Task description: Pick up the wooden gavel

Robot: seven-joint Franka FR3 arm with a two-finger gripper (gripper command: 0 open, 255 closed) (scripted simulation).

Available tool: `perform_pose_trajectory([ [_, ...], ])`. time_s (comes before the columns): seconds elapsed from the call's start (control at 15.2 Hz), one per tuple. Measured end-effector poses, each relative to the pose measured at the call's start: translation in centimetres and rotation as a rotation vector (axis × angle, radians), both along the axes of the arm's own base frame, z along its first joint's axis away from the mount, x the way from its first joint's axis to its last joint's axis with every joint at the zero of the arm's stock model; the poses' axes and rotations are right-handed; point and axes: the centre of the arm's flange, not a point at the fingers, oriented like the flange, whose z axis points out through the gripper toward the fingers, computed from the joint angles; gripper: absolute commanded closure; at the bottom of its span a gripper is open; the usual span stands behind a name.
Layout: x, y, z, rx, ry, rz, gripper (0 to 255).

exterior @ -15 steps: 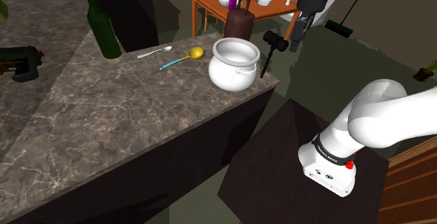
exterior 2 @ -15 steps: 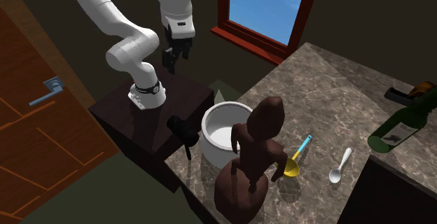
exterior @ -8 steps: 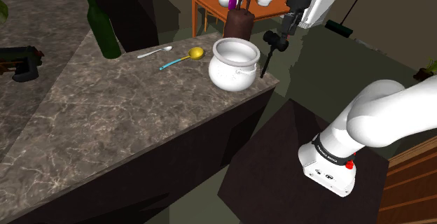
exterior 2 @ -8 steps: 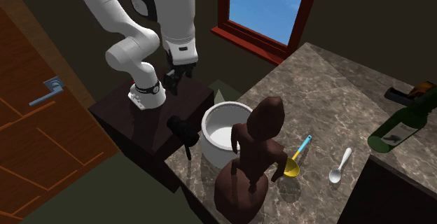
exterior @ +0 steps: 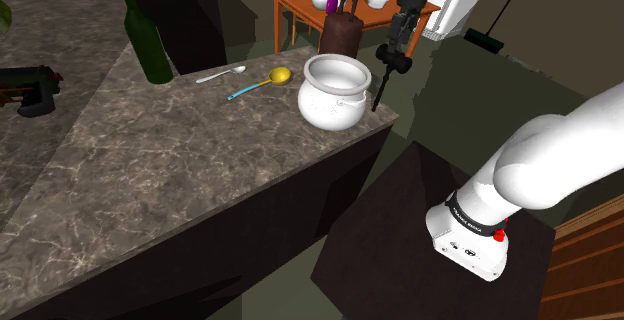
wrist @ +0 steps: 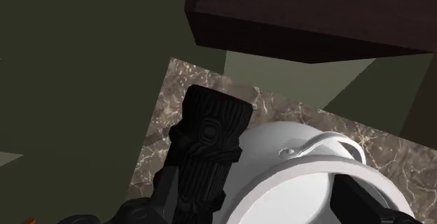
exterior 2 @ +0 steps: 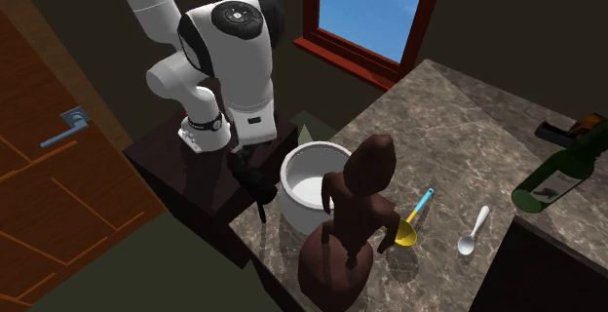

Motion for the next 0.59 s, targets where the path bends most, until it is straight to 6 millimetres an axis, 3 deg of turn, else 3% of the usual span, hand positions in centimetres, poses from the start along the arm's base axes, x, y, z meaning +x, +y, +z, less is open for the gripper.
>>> perform_pose_trajectory([
  [0.2,2.5,-3.2,-0.9,0.012,-0.005,-0.014,0],
  [0.59,3.2,-3.9,-4.1,0.015,-0.007,-0.018,0],
])
